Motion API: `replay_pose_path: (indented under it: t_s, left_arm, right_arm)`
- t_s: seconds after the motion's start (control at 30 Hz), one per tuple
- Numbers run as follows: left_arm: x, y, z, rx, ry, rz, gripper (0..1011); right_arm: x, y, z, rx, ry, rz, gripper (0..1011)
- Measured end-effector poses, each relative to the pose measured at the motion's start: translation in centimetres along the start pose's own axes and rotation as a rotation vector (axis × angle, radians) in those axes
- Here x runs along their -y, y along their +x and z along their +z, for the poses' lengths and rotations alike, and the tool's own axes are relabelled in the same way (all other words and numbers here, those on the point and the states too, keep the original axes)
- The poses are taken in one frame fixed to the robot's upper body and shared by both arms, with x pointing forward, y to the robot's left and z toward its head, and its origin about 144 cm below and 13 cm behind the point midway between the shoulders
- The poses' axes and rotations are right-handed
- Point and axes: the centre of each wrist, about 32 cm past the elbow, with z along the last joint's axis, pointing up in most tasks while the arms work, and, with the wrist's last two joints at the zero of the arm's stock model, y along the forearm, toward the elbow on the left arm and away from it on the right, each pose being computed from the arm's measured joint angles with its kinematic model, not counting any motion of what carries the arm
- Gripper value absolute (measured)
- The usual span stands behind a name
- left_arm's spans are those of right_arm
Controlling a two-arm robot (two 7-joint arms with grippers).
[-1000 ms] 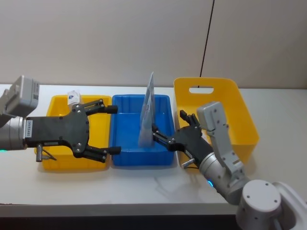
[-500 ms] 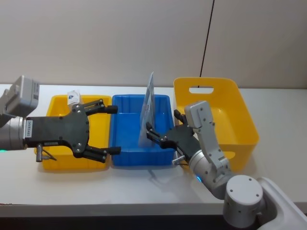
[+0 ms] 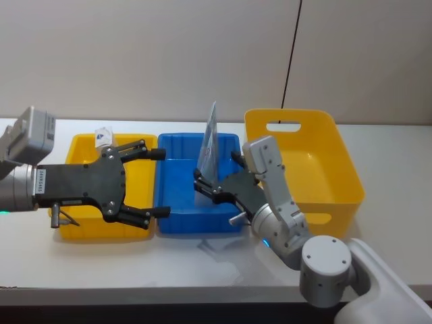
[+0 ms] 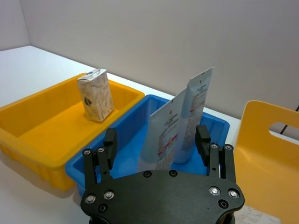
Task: Bimanual collaborative sorting of washing and personal care products
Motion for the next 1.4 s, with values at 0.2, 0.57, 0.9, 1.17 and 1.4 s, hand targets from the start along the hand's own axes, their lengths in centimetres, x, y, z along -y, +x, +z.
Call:
replay_pose_path:
  t_s: [0.2,0.57,0.9,1.17,1.4]
  left_arm:
    - [0.0,0.0,0.0,0.0,0.0,0.0,1001]
    - [0.0,0.0,0.0,0.0,0.0,0.0,1001]
    - [0.0,0.0,0.0,0.0,0.0,0.0,1002]
    - [0.0,0.0,0.0,0.0,0.0,0.0,1001]
    - [0.0,0.0,0.0,0.0,0.0,0.0,1001]
  right_arm:
    - [-1.0,0.0,0.0,0.008,-0.003,0.005,1002]
    - [-2.5,0.2,-0.3,0.02,-0.013,0.0,1002]
    - [-3.3,0.2,-0.3,0.02,-0.018,-0.002,916]
    - [-3.5,0.3,-0.3,0.019,-0.018,-0.003,662]
    - [-3.6,0.4,-0.3,0.019,-0.017,-0.005,461]
